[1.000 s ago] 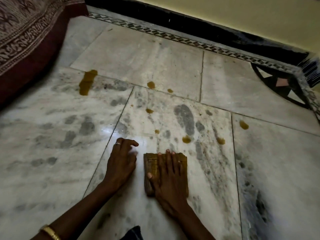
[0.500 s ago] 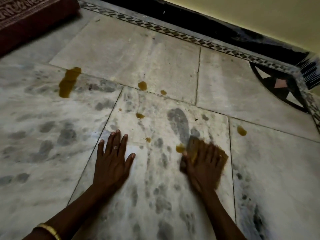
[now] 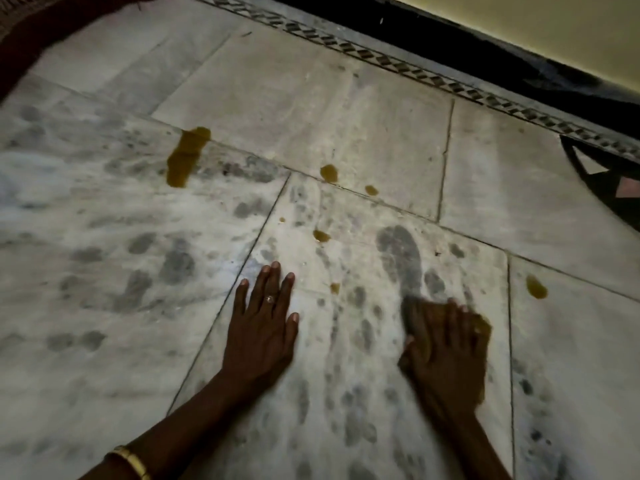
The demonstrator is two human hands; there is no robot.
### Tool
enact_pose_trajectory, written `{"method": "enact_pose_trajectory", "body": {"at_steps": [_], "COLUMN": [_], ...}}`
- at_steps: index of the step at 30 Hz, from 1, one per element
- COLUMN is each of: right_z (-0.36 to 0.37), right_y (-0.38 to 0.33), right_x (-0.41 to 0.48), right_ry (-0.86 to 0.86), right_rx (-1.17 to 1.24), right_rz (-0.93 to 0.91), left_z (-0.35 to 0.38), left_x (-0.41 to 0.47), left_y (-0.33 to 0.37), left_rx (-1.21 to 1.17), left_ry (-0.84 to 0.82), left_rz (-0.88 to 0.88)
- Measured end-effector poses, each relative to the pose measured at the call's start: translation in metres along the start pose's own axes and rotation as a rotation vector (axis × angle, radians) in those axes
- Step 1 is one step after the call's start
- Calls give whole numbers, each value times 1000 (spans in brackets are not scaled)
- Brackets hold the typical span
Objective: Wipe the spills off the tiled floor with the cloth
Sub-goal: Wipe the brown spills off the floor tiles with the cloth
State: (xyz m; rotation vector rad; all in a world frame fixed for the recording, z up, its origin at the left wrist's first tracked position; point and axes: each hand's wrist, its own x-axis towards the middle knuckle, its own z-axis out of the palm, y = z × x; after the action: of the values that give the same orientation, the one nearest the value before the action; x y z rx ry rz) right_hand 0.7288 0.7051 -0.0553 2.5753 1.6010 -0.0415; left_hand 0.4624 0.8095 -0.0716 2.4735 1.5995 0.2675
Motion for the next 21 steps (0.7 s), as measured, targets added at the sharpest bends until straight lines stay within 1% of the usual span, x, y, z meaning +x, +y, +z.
{"method": "enact_pose_trajectory", "body": {"at_steps": [2,3,4,6,9,10,12,14,16,18,19,21], "right_z": [-4,-7,-11,-19,-20,-20,-19,-15,-18,-25,-24,-28], "right_y": [-18,-36,-59,-114,-185,-193,-193,-162,-123,-92,-81,-85], "right_x": [33,50,65,79,54,38,14,-5,-16,-12,-3,21], "right_ry": [14,12,8,34,104,103,103,93,59,-14,-36,-62], "right_rx": [122,149,165,169,180,183,165,99,29,-21,-27,38], "right_rz": [179,208,182,29,-293,-381,-477,-521,-504,-380,-272,50], "left_z": [-1,-1,-2,-4,-13,-15,-22,-27,-31,-33,-33,-34], "left_x": [-1,-2,-3,-4,-2,-2,1,7,10,8,8,1], "left_y": [2,2,1,-2,-5,-5,-19,-38,-65,-89,-95,-105], "left_rx": [-21,-39,-73,-198,-416,-444,-450,-370,-285,-224,-204,-167], "left_ry": [-13,-13,-11,13,95,122,154,155,135,62,20,-34], "left_rz": [-5,-5,-7,-20,-85,-105,-149,-179,-236,-283,-268,-202]}}
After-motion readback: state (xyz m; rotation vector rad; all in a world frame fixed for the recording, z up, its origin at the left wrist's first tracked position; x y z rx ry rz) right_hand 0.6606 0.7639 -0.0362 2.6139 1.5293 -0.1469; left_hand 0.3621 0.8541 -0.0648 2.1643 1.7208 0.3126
